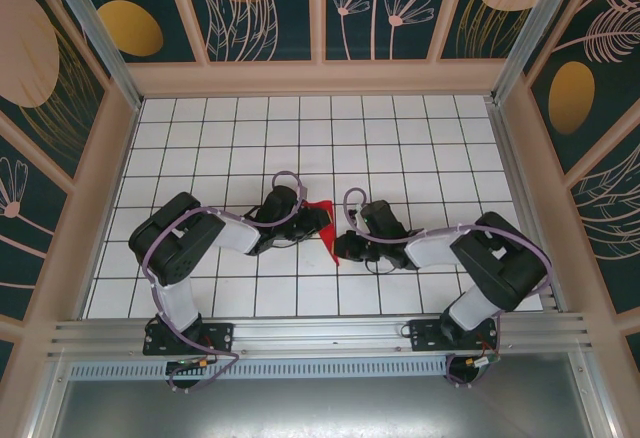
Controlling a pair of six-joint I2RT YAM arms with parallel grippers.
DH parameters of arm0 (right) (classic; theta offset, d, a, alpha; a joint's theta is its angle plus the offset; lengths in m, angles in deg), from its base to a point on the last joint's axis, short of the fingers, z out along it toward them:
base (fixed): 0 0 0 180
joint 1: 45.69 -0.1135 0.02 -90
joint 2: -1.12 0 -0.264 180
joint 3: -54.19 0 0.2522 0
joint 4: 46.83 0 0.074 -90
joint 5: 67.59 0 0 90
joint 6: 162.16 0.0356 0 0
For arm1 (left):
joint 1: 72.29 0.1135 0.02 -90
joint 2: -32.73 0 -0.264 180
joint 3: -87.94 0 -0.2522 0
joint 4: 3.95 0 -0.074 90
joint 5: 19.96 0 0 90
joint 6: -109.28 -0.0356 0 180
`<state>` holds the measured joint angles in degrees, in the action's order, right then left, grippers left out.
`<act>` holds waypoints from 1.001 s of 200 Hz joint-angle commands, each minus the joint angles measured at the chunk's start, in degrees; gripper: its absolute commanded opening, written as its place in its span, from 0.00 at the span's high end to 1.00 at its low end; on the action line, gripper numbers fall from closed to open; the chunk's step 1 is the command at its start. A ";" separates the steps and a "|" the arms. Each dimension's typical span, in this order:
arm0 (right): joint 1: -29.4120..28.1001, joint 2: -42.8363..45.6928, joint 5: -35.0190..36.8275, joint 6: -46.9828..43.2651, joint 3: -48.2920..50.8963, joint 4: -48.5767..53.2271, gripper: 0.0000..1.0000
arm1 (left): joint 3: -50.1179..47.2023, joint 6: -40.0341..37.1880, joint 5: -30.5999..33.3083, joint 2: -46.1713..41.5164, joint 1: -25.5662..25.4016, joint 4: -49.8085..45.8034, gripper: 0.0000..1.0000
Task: Fold a paper plane with a square sheet of paper (pick it up from the middle)
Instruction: Fold the wing for the fifth time at the center of the table.
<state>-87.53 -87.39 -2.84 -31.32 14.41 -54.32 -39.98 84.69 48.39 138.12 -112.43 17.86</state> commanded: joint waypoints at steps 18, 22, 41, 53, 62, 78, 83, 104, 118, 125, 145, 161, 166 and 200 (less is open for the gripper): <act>-1.05 4.96 -1.90 -0.08 1.93 7.68 0.91 | -0.36 -1.51 2.50 2.12 -0.13 -7.36 0.68; -1.05 5.01 -2.07 -0.18 2.01 7.81 0.91 | -0.36 -1.51 2.45 2.25 -0.20 -7.28 0.68; -1.09 4.10 -2.76 -0.33 2.44 8.15 0.90 | -0.31 -1.49 2.31 2.32 -0.19 -7.18 0.68; -1.34 2.98 -2.61 -0.40 2.47 8.19 0.90 | -0.20 -1.49 2.31 2.33 -0.13 -7.18 0.68; -1.56 2.05 -2.75 -0.65 2.30 8.12 0.90 | -0.23 -1.51 2.22 2.43 -0.20 -7.18 0.68; -1.66 0.58 -2.04 -0.77 1.87 8.31 0.91 | -0.10 -1.51 2.05 2.46 -0.20 -7.18 0.69; -1.66 0.05 -1.93 -0.86 1.66 8.40 0.91 | -0.08 -1.50 1.94 2.38 -0.20 -7.18 0.69; -1.75 -2.16 -0.96 -0.94 0.46 9.88 0.90 | 0.19 -1.69 1.96 2.46 -0.19 -7.66 0.69; -1.99 -2.63 -0.78 -1.05 0.05 10.23 0.92 | 0.28 -1.75 2.22 2.46 -0.19 -8.22 0.69; -2.01 -2.84 -0.59 -1.12 -0.21 10.77 0.93 | 0.25 -1.66 2.35 2.46 -0.21 -8.24 0.69; -2.26 -3.56 -0.07 -1.75 -0.93 12.68 0.95 | 0.15 -1.60 2.27 2.10 -0.20 -8.16 0.69; -2.36 -4.57 1.36 -2.09 -1.73 14.56 0.96 | 0.02 -1.76 1.90 1.30 -0.20 -7.22 0.68; -2.36 -4.79 1.64 -2.16 -1.75 14.66 0.96 | -0.01 -1.85 1.70 0.93 -0.20 -7.04 0.68; -2.30 -5.01 3.28 -3.75 -2.61 16.43 0.98 | -0.43 -2.10 1.87 -2.99 -0.18 -6.31 0.63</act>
<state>-88.97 -89.05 -4.44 -32.06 11.13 -47.18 -39.28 84.04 48.63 137.37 -112.43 15.87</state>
